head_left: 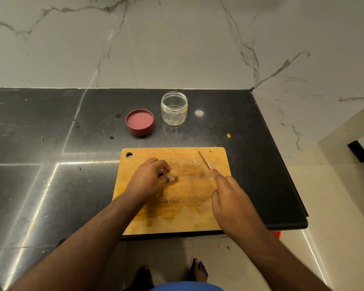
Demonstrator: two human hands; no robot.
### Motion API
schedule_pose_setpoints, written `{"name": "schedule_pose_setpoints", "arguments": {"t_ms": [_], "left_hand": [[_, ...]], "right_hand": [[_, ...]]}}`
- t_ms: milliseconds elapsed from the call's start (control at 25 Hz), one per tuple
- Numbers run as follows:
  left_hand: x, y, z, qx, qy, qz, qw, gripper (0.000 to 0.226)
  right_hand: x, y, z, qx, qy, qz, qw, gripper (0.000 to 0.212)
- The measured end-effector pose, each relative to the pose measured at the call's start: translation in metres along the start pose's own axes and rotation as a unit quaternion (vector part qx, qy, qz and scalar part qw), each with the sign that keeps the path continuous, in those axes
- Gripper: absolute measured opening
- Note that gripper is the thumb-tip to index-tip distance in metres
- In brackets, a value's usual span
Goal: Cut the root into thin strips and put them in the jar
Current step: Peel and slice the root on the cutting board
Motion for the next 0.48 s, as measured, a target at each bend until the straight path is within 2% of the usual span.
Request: {"name": "schedule_pose_setpoints", "arguments": {"t_ms": [120, 280, 480], "left_hand": [[0.000, -0.001, 0.000, 0.003, 0.001, 0.002, 1.000, 0.030], [0.001, -0.003, 0.000, 0.004, 0.001, 0.003, 1.000, 0.032], [0.002, -0.005, 0.000, 0.005, -0.002, 0.009, 1.000, 0.032]], "right_hand": [[0.007, 0.003, 0.003, 0.001, -0.036, -0.066, 0.997, 0.050], [0.015, 0.010, 0.006, 0.008, -0.070, -0.067, 0.995, 0.049], [-0.002, 0.038, 0.000, 0.071, -0.014, -0.021, 0.997, 0.049]]}}
Point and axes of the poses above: each hand's wrist, its own z-axis away from the middle knuckle, its own x-axis out of the palm, y = z × x, the point moved 8 cm from there along -z, towards the middle knuckle, and after that the axes turned 5 degrees about -x, right-handed, at the moved point
